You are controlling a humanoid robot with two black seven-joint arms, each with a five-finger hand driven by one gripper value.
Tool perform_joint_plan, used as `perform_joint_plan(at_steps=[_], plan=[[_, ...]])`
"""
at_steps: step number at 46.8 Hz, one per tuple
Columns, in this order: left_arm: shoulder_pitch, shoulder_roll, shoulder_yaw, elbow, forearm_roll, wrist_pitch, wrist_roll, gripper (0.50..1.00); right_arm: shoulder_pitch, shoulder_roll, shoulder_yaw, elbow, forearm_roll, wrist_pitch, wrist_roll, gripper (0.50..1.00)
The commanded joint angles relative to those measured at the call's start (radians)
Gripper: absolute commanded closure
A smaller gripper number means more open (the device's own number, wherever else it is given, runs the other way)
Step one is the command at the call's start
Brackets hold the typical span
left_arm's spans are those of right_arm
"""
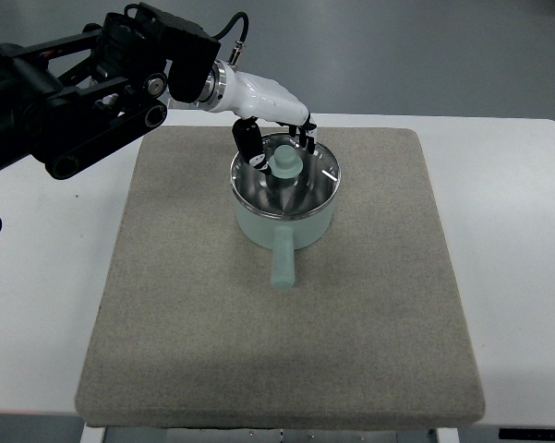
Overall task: Place lid left of pot with left hand
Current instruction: 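Close the left hand fingers around the mint-green lid knob, then lift the glass lid off the pot and carry it beside the pot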
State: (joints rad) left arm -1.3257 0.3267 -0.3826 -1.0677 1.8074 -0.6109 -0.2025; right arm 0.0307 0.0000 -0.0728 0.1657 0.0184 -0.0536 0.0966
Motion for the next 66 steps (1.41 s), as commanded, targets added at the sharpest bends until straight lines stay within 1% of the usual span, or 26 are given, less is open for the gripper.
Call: perform_joint_plan(at_steps=[1, 2, 4, 5, 6, 7, 22, 23, 25, 26, 27, 60, 66], plan=[[0.0, 0.0, 0.002, 0.0, 0.001, 0.0, 0.0, 0.808, 0.0, 0.0, -0.001, 0.0, 0.0, 0.0, 0.0, 0.577], [0.0, 0.0, 0.004, 0.0, 0.003, 0.0, 0.0, 0.829, 0.0, 0.0, -0.001, 0.0, 0.0, 0.0, 0.0, 0.579], [0.0, 0.002, 0.004, 0.0, 0.003, 0.0, 0.0, 0.84, 0.0, 0.0, -0.001, 0.0, 0.0, 0.0, 0.0, 0.576], [0.0, 0.002, 0.004, 0.0, 0.003, 0.0, 0.0, 0.857, 0.0, 0.0, 0.001, 0.0, 0.0, 0.0, 0.0, 0.576], [0.0, 0.002, 0.004, 0.0, 0.003, 0.0, 0.0, 0.889, 0.0, 0.0, 0.001, 0.0, 0.0, 0.0, 0.0, 0.579], [-0.001, 0.002, 0.004, 0.0, 0.003, 0.0, 0.0, 0.904, 0.0, 0.0, 0.001, 0.0, 0.0, 0.0, 0.0, 0.577], [-0.001, 0.003, 0.004, 0.0, 0.003, 0.0, 0.0, 0.932, 0.0, 0.0, -0.001, 0.0, 0.0, 0.0, 0.0, 0.579], [-0.003, 0.003, 0.004, 0.0, 0.003, 0.0, 0.0, 0.945, 0.0, 0.0, 0.001, 0.0, 0.0, 0.0, 0.0, 0.579], [-0.003, 0.003, 0.004, 0.0, 0.003, 0.0, 0.0, 0.952, 0.0, 0.0, -0.001, 0.0, 0.0, 0.0, 0.0, 0.579], [-0.003, 0.003, 0.004, -0.001, 0.004, 0.0, 0.0, 0.969, 0.0, 0.0, 0.001, 0.0, 0.0, 0.001, 0.0, 0.579], [-0.003, 0.003, 0.004, -0.001, 0.004, 0.0, 0.002, 0.998, 0.0, 0.0, 0.001, 0.0, 0.0, 0.001, 0.0, 0.579], [-0.03, 0.015, -0.007, -0.021, 0.0, 0.0, 0.0, 1.0, 0.0, 0.0, -0.001, 0.0, 0.0, 0.0, 0.0, 0.579], [-0.04, 0.047, -0.012, -0.029, -0.002, 0.0, 0.002, 1.0, 0.0, 0.0, -0.001, 0.0, 0.0, 0.0, 0.0, 0.579]])
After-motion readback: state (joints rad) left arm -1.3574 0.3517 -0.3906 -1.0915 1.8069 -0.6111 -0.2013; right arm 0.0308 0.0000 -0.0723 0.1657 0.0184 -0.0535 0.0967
